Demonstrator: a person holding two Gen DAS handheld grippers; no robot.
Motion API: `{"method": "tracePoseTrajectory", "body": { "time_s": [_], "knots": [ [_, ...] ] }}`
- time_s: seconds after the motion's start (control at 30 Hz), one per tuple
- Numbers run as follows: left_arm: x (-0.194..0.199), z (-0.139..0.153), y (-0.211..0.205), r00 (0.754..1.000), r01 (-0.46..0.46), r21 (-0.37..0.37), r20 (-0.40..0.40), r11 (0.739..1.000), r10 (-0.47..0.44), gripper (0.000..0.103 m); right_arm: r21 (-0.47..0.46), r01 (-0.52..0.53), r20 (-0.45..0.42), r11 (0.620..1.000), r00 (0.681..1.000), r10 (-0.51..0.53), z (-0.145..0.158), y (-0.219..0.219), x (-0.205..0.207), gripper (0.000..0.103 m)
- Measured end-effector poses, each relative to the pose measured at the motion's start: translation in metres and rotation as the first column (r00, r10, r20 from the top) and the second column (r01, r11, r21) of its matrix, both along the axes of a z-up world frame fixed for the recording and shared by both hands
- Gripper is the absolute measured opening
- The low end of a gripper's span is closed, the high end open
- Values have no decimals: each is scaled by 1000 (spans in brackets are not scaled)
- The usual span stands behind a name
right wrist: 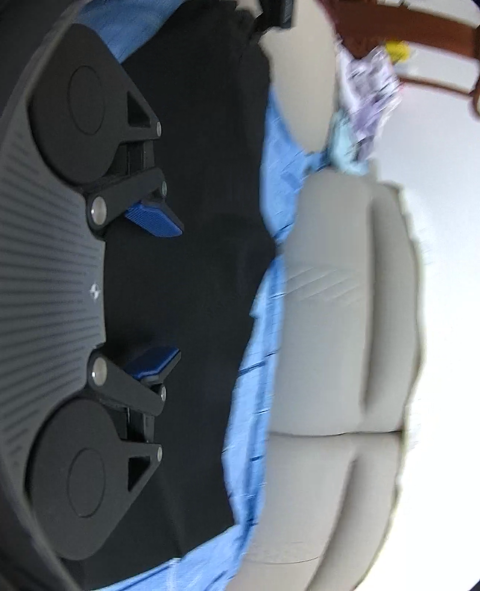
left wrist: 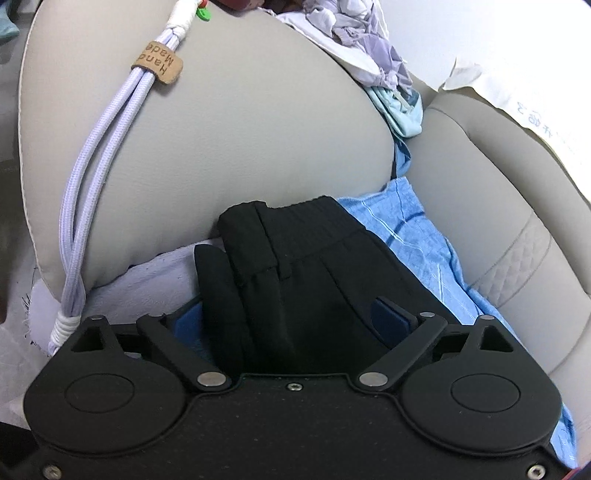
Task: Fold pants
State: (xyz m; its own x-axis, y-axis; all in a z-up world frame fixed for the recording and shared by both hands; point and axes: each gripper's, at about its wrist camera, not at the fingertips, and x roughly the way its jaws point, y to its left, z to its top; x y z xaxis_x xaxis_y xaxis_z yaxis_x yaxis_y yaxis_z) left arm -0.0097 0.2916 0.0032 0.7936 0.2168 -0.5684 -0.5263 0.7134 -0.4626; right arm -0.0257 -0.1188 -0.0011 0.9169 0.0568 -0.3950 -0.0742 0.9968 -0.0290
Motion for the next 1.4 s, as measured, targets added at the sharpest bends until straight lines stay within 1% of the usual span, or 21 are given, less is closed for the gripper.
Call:
{"method": "tracePoseTrajectory", "body": {
  "time_s": [0.03,0.07,0.1,0.23,0.33,0.43,0.53,0.57,0.63,0.67,0.73,0.77,0.8,0.87,0.9,1.0,1.1,1.17,1.27,1.33,1.4],
  "knots": [
    [0,0,-3,1000,-23,19,-3,1000,23,67,5,8,-21,1000,1000,-8,-5,-1,2,79],
    [0,0,-5,999,-42,38,-13,998,42,56,14,11,-33,1000,999,-10,-8,-2,3,79],
    [0,-1,-6,998,-64,58,-27,996,65,37,20,13,-24,1000,1000,-12,-9,-2,2,79],
    [-5,3,-8,994,-105,61,-5,993,106,12,29,-1,-27,1000,1000,1,-10,-4,1,79],
    [-8,25,-27,998,-59,159,35,985,55,11,47,-12,-29,999,999,14,-9,-10,-3,79],
    [-5,59,-57,993,33,239,99,970,-59,11,87,-4,-29,996,1000,7,-4,-23,-8,79],
    [8,98,-108,961,174,324,151,930,-232,11,130,39,-18,991,999,-37,4,-44,-17,79],
    [13,110,-133,937,238,356,162,904,-310,11,146,63,-11,987,998,-62,7,-55,-20,79],
    [22,127,-186,864,382,403,164,832,-476,11,188,121,-7,975,993,-122,14,-79,-27,79],
    [26,132,-216,809,465,424,152,777,-567,11,217,159,-8,963,987,-161,17,-94,-31,79],
    [36,133,-274,679,631,430,98,646,-728,13,271,232,-21,934,972,-235,22,-124,-40,79],
    [40,128,-302,607,708,414,57,572,-793,14,295,267,-26,918,962,-271,24,-138,-44,79],
    [46,118,-332,524,787,386,-4,482,-852,17,319,303,-29,898,950,-311,25,-153,-49,79],
    [53,94,-375,419,879,307,-125,366,-899,24,342,357,-36,869,929,-368,25,-176,-58,79],
    [54,84,-386,399,898,270,-166,348,-902,26,348,379,-42,858,920,-390,24,-185,-62,79],
    [48,63,-389,383,918,191,-195,348,-903,47,367,400,-53,840,910,-411,21,-203,-71,79],
    [38,57,-363,389,921,120,-192,372,-901,51,387,373,-43,843,921,-387,17,-205,-76,79],
    [26,51,-341,431,902,132,-194,412,-881,52,398,341,-37,852,933,-357,14,-200,-75,79],
    [8,45,-310,542,839,205,-225,504,-810,52,374,320,-45,870,944,-328,10,-186,-62,79],
    [2,39,-300,593,803,258,-272,537,-758,46,362,344,-56,866,936,-348,9,-179,-51,79],
    [-1,29,-290,617,786,274,-322,554,-718,46,367,357,-62,859,931,-360,8,-178,-39,79]
  ]
}}
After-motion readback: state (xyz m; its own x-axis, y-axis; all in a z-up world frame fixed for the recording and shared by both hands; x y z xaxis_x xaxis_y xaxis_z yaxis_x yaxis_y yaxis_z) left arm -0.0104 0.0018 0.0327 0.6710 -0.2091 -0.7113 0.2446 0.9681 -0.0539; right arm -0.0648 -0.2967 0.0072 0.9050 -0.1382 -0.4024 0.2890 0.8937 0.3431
